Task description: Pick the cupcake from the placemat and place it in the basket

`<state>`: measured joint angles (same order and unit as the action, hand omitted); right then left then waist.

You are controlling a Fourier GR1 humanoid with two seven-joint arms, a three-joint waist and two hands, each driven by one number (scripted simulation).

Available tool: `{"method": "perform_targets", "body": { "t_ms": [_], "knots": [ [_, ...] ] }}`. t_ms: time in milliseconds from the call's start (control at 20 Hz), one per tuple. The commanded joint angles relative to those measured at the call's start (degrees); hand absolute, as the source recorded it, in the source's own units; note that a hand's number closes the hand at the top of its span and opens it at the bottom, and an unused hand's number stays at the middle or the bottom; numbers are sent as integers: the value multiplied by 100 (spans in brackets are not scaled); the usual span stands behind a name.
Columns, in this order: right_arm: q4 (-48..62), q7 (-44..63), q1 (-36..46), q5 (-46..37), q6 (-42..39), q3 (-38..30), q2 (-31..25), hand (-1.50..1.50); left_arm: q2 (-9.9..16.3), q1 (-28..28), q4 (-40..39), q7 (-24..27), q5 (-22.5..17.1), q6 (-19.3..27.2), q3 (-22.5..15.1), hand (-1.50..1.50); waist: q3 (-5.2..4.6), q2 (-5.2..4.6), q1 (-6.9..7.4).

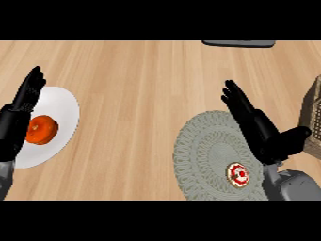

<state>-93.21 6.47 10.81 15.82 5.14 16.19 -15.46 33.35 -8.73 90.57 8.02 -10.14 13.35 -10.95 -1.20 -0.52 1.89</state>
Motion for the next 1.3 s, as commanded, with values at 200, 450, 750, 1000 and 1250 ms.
{"method": "perform_targets", "body": {
  "t_ms": [200, 450, 750, 1000, 1250],
  "knots": [
    [-1648, -372, -1128, -218, 245, -729, -753, 150, -1079, 639, 58, -83, -491, 637, 158, 0, 114, 132, -448],
    [-2453, -731, -1699, -2435, 534, 1286, -623, -150, -1429, 765, 180, -229, -716, 589, -37, 0, 104, 129, -336],
    [-2243, 619, -2077, -4588, 2494, 1576, 228, -150, -1418, 817, 337, -336, -612, 636, -122, 0, 86, 132, -362],
    [-2820, 2209, -2427, -5892, 2009, 613, -815, -150, -1560, 824, 306, -339, -552, 845, -115, 0, 43, 144, -583],
    [-3755, 3700, -2709, -6383, 325, 443, -1734, -150, -1410, 846, 383, -340, -646, 679, 2, 0, 27, 113, -458]
  ]
}}
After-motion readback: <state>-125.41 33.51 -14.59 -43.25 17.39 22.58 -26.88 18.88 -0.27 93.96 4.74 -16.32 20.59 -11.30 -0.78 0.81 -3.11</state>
